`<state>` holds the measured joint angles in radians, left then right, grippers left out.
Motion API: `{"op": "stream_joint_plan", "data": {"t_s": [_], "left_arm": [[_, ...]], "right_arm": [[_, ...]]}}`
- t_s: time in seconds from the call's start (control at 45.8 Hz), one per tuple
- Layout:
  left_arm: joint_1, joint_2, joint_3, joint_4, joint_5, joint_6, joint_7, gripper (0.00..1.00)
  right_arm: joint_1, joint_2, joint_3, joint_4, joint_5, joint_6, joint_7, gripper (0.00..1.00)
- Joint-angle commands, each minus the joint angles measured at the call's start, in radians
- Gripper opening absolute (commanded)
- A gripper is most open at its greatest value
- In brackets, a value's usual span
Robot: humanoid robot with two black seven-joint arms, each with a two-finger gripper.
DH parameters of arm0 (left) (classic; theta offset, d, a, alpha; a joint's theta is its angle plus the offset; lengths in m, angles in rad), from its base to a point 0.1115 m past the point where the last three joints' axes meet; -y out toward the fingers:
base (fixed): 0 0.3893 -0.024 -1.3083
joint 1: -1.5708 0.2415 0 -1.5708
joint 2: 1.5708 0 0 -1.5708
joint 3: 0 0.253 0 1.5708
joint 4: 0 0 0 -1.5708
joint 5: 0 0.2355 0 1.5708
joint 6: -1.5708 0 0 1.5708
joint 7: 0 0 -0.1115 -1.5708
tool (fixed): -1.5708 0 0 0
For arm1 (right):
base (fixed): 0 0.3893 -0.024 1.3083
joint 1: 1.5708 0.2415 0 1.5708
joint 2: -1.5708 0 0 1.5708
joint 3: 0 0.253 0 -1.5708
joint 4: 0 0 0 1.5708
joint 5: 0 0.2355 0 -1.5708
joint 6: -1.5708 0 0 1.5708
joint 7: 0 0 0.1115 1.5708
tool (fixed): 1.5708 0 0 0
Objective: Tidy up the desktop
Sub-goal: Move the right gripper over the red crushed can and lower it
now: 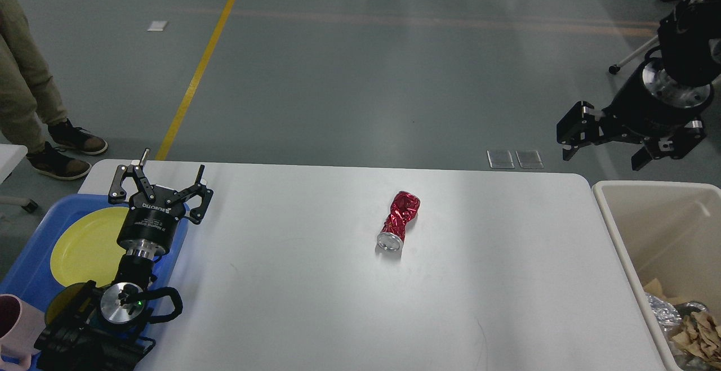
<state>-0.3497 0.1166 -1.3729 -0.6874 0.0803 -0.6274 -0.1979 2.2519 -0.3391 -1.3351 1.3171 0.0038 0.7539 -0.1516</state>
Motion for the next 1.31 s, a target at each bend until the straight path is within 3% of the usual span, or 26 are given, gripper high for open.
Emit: {"op": "stream_joint_plan", "data": {"t_s": [0.0, 0.24, 0.546, 0.743, 1.027, 1.289], "left_arm": [[0.0, 0.0, 0.0, 0.0, 0.001, 0.0, 0.0, 0.96], [0.0, 0.0, 0.0, 0.0, 0.001, 0.002, 0.0, 0.96], [0.0, 0.0, 0.0, -0.001, 0.001, 0.0, 0.0, 0.96], [0.0, 0.0, 0.0, -0.001, 0.001, 0.0, 0.0, 0.96], [0.0, 0.0, 0.0, 0.0, 0.001, 0.0, 0.0, 0.96], [0.0, 0.0, 0.0, 0.0, 0.001, 0.0, 0.0, 0.96]], "right_arm": [[0.158, 0.02, 0.011, 0.181, 0.024, -0.041, -0.016, 0.98], [0.296, 0.029, 0.04, 0.353, 0.025, -0.05, -0.02, 0.98], [0.256, 0.035, 0.093, 0.332, 0.053, -0.051, -0.019, 0.98], [0.043, 0.106, 0.208, 0.139, 0.169, -0.062, -0.02, 0.94], [-0.262, 0.388, 0.274, -0.169, 0.286, -0.191, -0.02, 0.94], [-0.567, 0.445, 0.304, -0.447, 0.294, -0.312, -0.022, 0.94]]}}
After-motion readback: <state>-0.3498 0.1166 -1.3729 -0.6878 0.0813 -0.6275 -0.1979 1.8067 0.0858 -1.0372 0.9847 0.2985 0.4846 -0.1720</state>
